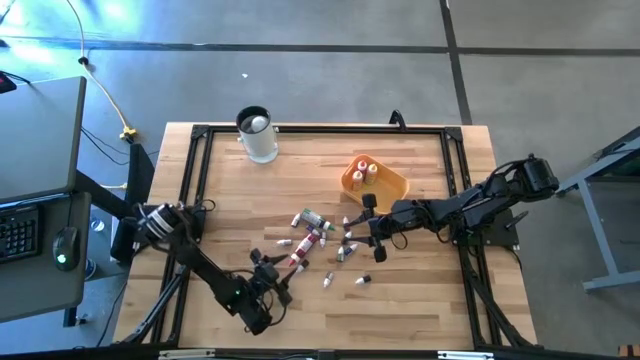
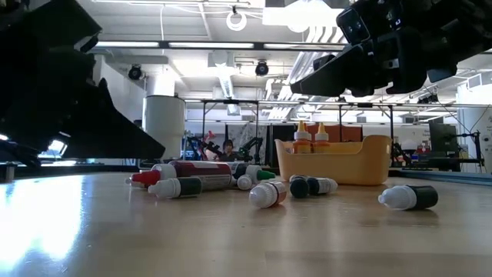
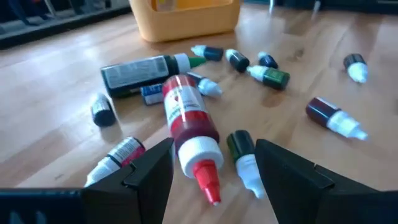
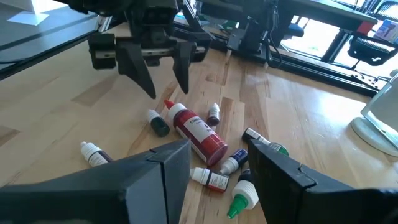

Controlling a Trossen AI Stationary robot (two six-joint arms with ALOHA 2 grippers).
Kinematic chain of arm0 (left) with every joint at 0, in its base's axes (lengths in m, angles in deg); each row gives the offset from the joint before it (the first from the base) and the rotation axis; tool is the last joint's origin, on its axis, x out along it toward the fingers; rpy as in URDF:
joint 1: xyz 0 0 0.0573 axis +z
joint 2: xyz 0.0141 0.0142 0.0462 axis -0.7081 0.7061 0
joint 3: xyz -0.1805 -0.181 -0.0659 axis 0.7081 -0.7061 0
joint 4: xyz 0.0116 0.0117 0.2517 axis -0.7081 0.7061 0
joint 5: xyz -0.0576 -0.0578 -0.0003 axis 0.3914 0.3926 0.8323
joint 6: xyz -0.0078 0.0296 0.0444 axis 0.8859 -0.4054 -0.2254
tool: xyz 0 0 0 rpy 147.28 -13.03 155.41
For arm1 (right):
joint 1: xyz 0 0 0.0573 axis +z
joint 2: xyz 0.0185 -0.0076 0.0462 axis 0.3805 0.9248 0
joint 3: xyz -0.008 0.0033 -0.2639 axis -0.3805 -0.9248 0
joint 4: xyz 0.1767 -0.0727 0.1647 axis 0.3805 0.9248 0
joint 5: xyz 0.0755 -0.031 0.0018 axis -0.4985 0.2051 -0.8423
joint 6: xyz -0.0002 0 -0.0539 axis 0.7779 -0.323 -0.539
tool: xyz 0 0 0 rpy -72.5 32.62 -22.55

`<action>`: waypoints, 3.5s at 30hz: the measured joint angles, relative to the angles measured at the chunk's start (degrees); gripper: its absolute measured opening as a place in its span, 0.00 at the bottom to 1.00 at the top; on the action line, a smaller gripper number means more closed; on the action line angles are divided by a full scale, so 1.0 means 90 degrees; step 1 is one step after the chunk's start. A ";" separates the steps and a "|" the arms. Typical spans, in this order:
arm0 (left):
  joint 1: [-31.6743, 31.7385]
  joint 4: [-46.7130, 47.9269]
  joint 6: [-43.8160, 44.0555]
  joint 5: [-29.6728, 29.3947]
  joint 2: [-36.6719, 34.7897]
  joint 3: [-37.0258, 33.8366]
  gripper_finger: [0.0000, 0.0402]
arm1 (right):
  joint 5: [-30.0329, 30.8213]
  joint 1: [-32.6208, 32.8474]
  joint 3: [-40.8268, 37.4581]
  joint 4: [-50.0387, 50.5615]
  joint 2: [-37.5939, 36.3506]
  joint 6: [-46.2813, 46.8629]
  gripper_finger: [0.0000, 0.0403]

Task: Pick & Place food coloring
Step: Put the large red food coloring bottle into the yellow bin

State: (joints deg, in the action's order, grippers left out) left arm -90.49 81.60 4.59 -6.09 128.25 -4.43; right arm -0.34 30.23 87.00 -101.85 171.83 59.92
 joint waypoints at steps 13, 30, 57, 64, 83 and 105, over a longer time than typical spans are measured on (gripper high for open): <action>0.0202 0.0137 0.0648 -0.0170 0.0434 0.0000 0.55 | -0.0002 0.0002 0.0000 0.0001 0.0000 -0.0001 0.38; 0.0437 0.0072 0.0638 0.0163 0.0434 0.0000 0.54 | 0.0000 0.0001 0.0000 -0.0002 0.0000 0.0000 0.38; 0.0683 0.1815 -0.1317 0.0316 -0.0170 0.1757 0.26 | 0.0000 0.0001 0.0000 -0.0001 0.0000 0.0000 0.38; 0.1423 0.5094 -0.1454 0.1738 -0.0344 0.3916 0.26 | -0.0001 0.0001 0.0000 -0.0001 0.0000 0.0001 0.38; 0.3840 0.7019 -0.4695 0.4416 -0.0327 0.5875 0.26 | -0.0058 0.0057 -0.0002 0.2570 -0.1832 0.1387 0.38; 0.5561 0.4795 -0.7146 0.6486 -0.0069 0.5864 0.26 | 0.0119 0.0310 -0.0061 0.5322 -0.4708 0.1348 0.38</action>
State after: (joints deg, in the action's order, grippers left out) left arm -40.44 124.75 -59.73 52.28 127.63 48.35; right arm 0.73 33.02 86.46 -53.96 129.46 72.05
